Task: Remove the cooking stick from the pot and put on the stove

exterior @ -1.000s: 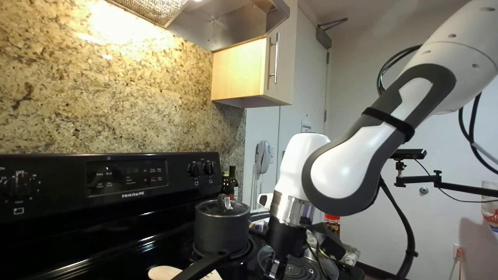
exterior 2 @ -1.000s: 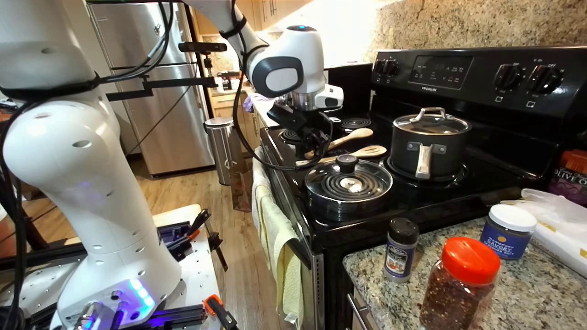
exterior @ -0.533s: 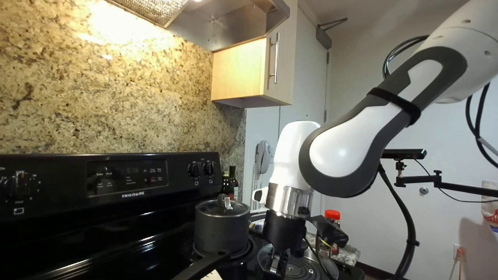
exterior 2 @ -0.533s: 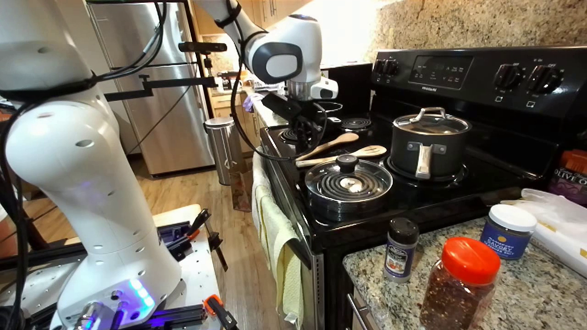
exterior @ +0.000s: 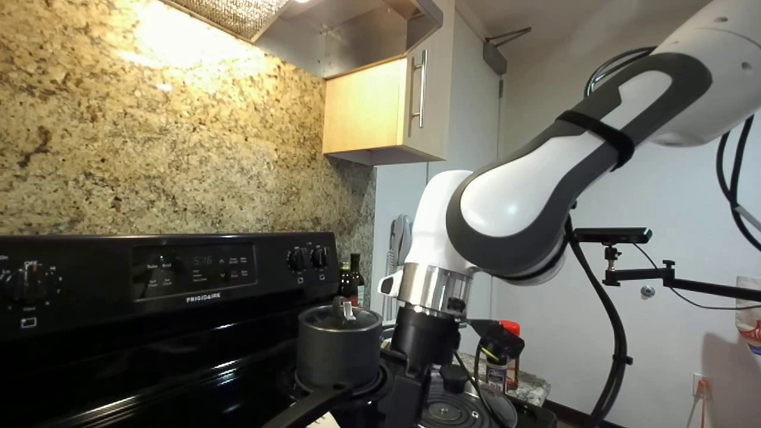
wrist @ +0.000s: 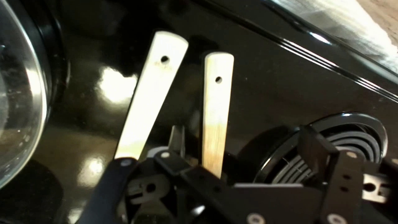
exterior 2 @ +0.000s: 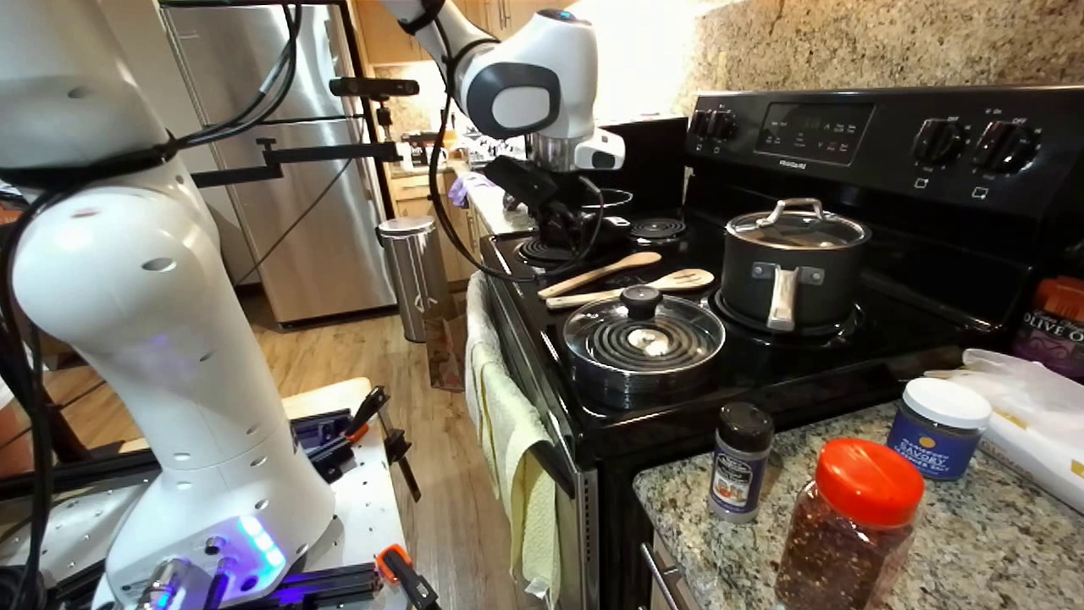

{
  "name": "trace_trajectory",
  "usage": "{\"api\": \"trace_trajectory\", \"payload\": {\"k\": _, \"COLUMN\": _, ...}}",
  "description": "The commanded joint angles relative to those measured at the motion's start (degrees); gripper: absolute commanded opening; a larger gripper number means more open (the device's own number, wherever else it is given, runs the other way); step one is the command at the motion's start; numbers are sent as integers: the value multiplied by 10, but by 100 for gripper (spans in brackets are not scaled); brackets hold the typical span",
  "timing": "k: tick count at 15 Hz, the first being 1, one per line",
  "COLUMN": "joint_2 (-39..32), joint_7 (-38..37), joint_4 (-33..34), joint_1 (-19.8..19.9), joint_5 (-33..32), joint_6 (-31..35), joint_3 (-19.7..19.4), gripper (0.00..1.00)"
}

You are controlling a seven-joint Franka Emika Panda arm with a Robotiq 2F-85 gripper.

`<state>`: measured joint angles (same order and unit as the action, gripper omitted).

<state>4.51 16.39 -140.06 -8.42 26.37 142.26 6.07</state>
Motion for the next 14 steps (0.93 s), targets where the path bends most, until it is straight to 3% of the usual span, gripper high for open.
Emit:
{"api": "trace_trajectory", "payload": {"k": 1, "joint_2": 21, "joint_7": 60, "joint_4": 0, "joint_1": -4, "joint_5": 62, "joint_6": -9, "joint_3": -11, "gripper": 100}}
{"api": "trace_trajectory", "payload": {"k": 7, "joint_2": 69, "joint_7": 121, "joint_4": 0, "joint_1": -20, "joint_5": 51, "joint_6": -3, "joint_3": -9, "gripper": 100}}
{"api": "trace_trajectory", "payload": {"k": 10, "joint_2": 71, "joint_7": 90, "joint_4": 32, "joint_1": -25, "joint_5": -14, "joint_6": -21, "joint_3": -5, "gripper": 100}}
{"api": "trace_trajectory", "payload": {"k": 11, "joint_2": 66, "joint_7": 104, "joint_4": 47, "joint_1": -30, "joint_5": -24, "joint_6": -29, "joint_3": -7, "gripper": 100}}
{"api": "trace_trajectory", "payload": {"k": 12, "joint_2": 51, "joint_7": 165, "joint_4": 70, "joint_1": -44, "joint_5": -5, "joint_6": -32, "joint_3": -17, "gripper": 100}}
{"api": "trace_trajectory", "payload": {"k": 13, "joint_2": 67, "joint_7": 110, "joint_4": 37, "joint_1": -36, "joint_5": -8, "joint_6": -11, "joint_3": -12, "gripper": 100}}
{"api": "trace_trajectory", "payload": {"k": 14, "joint_2": 65, "joint_7": 127, "joint_4": 49, "joint_1": -41, "joint_5": -8, "joint_6": -15, "joint_3": -13, "gripper": 100}}
